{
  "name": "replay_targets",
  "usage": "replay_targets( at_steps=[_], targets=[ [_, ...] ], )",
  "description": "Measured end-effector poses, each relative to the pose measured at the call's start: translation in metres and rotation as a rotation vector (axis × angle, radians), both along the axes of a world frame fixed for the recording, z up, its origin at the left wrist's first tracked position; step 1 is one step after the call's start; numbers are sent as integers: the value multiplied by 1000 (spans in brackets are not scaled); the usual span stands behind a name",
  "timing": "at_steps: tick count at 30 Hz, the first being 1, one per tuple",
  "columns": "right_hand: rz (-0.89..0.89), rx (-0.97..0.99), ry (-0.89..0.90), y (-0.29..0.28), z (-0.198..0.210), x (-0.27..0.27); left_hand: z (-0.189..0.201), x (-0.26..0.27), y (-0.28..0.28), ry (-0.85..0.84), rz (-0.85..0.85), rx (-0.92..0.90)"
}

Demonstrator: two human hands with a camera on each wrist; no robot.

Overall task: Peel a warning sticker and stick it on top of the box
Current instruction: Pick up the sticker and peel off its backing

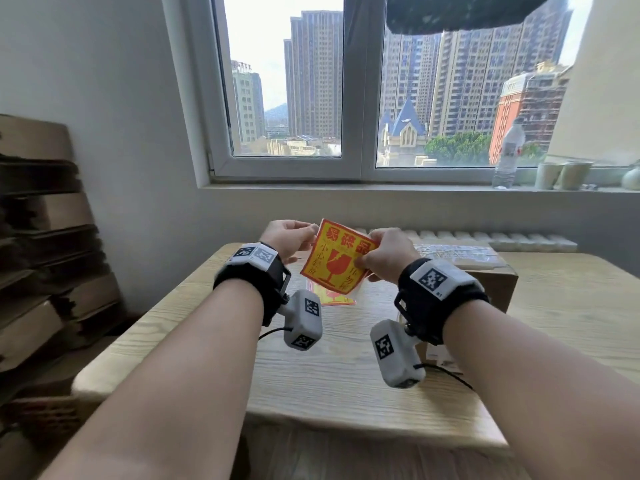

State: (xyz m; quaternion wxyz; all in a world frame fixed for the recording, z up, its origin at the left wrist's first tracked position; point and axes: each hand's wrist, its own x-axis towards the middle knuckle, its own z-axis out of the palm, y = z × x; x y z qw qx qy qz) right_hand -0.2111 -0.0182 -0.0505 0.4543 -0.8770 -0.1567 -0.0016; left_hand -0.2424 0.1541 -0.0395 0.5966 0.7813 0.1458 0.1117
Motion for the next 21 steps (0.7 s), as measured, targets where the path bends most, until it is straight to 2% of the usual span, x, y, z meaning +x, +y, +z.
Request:
replay_targets(
  at_steps=[5, 12, 13, 18, 21],
  targets=[
    [44, -68, 29, 0, -2, -1, 6, 3, 0, -32, 5, 21],
    [50, -130, 19, -1, -4, 0, 4, 4, 0, 13, -2, 77],
    [48, -148, -14, -1, -4, -1, 4, 4, 0, 23, 1, 83],
    [11, -132, -416, 5, 0, -5, 3, 0, -2, 60, -34, 69],
    [21, -204, -517, 14, 3, -11, 5, -5, -8, 87, -115, 33]
  ],
)
